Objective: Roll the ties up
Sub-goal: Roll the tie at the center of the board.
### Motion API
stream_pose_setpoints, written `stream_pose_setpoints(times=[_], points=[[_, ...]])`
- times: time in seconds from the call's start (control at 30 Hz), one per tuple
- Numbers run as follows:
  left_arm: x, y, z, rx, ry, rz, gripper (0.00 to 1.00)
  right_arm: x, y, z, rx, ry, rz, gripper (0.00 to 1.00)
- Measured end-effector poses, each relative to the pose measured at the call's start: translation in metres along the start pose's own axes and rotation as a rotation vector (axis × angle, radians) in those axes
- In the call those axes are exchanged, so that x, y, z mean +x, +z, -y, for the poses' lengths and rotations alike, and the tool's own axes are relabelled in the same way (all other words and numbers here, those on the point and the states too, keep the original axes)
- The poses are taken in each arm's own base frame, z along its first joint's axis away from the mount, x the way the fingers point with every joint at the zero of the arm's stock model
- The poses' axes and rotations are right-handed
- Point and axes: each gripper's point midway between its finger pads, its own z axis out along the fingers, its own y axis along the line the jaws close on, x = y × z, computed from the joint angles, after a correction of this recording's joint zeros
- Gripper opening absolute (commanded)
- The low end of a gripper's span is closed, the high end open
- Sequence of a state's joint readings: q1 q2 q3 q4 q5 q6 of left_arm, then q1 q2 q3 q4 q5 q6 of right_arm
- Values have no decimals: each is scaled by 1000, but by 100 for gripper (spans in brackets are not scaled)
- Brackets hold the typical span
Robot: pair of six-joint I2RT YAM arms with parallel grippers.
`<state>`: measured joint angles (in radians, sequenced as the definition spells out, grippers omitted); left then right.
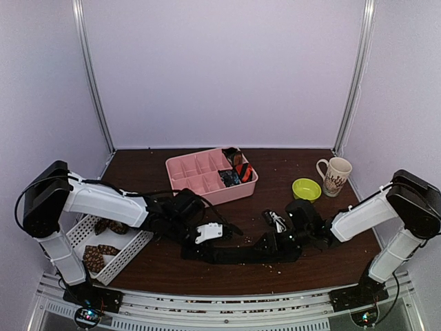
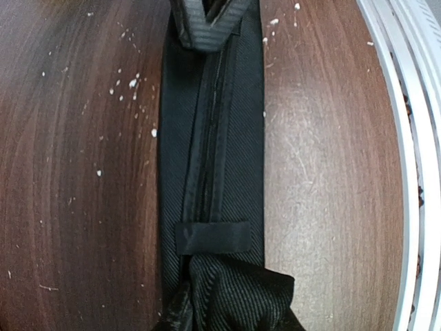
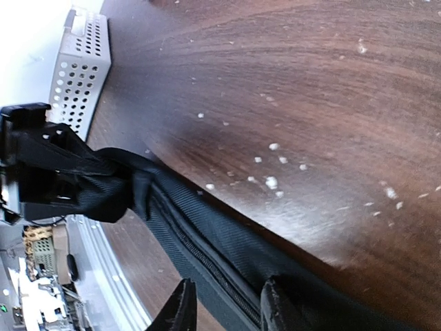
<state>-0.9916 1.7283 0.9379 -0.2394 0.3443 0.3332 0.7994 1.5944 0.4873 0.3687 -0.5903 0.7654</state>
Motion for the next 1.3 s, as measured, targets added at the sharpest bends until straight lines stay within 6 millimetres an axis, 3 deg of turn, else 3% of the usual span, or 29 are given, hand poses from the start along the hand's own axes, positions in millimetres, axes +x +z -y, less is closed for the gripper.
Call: stream_pose_setpoints(times=[0.1, 0.27, 0.33, 0.4, 0.57, 0.87, 1.1, 1.3], points=[[7, 0, 1, -4, -9, -35, 27, 1, 1, -12, -17, 12, -3, 32], [16, 1, 3, -7, -22, -56, 28, -13, 12, -63, -107, -27, 6, 27], [17, 2, 3, -11, -23, -50, 28, -19, 24, -82, -149, -42, 10, 24], [17, 2, 3, -21, -23, -36, 28, -19, 38, -89, -166, -44, -2, 23], [20, -3, 0, -73, -26, -21, 29, 11, 70, -57, -106, 18, -89, 20], [5, -33, -18, -223, -4, 20, 32, 11, 74, -55, -167, 16, -59, 19], [30, -6, -17, -204, -13, -104, 35, 11, 70, -55, -190, 36, -40, 23], [24, 1, -18, -206, -3, -110, 36, 12, 69, -62, -205, 89, -48, 29]])
